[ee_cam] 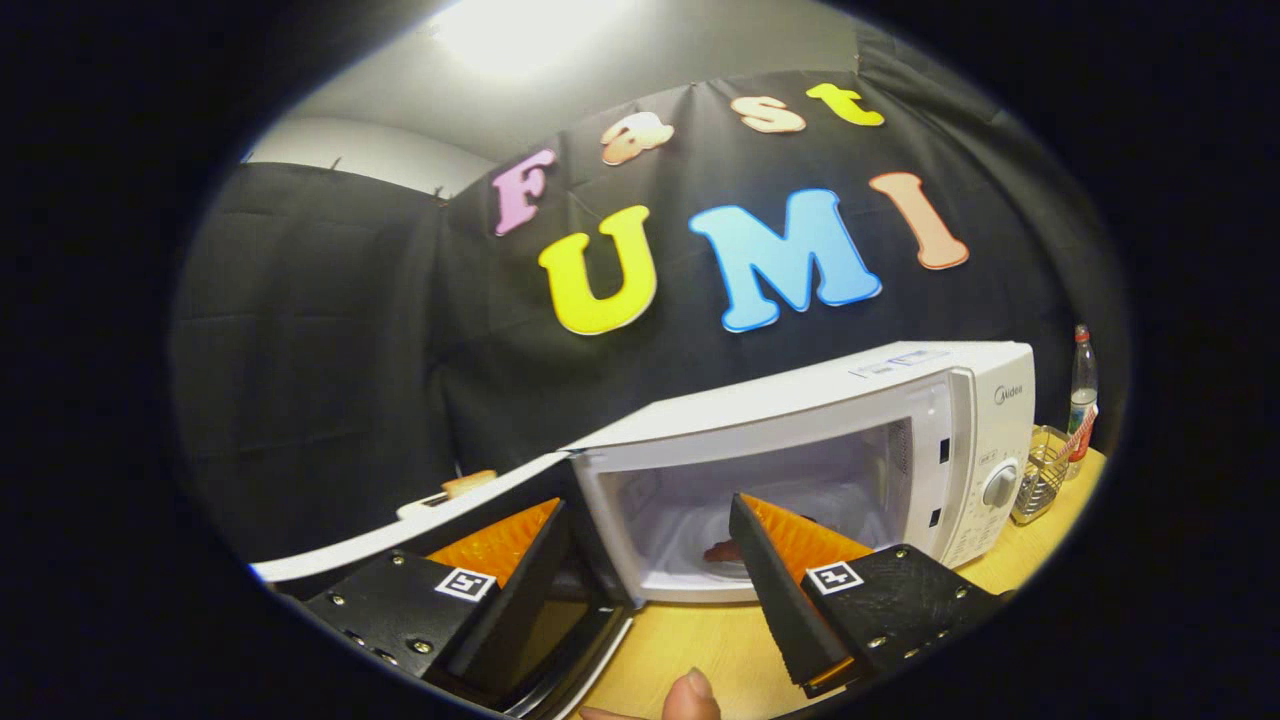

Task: Open the microwave, put the food inside, and close the microwave door.

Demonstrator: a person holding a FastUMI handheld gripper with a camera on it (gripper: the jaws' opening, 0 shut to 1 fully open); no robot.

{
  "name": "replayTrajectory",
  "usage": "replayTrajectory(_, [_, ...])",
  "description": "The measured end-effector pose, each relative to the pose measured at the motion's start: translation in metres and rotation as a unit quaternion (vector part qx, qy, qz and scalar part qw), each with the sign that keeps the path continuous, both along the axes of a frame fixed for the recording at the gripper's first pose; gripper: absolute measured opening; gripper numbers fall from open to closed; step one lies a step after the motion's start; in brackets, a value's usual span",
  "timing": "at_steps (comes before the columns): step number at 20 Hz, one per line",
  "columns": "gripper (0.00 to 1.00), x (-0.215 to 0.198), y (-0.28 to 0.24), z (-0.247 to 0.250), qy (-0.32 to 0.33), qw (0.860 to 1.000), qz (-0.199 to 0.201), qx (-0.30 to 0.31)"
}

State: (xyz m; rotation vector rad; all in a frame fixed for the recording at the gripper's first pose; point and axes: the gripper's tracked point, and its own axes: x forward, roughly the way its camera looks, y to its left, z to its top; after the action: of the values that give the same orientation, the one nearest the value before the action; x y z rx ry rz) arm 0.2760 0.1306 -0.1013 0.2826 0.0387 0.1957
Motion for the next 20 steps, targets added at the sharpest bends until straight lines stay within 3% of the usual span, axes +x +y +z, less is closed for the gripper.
replayTrajectory(6, [0.97,-0.113,0.085,0.07,-0.052,0.988,0.142,0.011])
replayTrajectory(9, [0.97,-0.161,0.123,0.091,-0.091,0.979,0.181,-0.018])
replayTrajectory(12, [0.7,-0.176,0.158,0.072,-0.096,0.973,0.195,-0.079])
replayTrajectory(14, [0.37,-0.173,0.183,0.032,-0.049,0.971,0.216,-0.086])
replayTrajectory(16, [0.05,-0.163,0.191,-0.003,0.002,0.975,0.203,-0.092])
replayTrajectory(20, [0.03,-0.156,0.198,-0.047,0.03,0.974,0.192,-0.116])
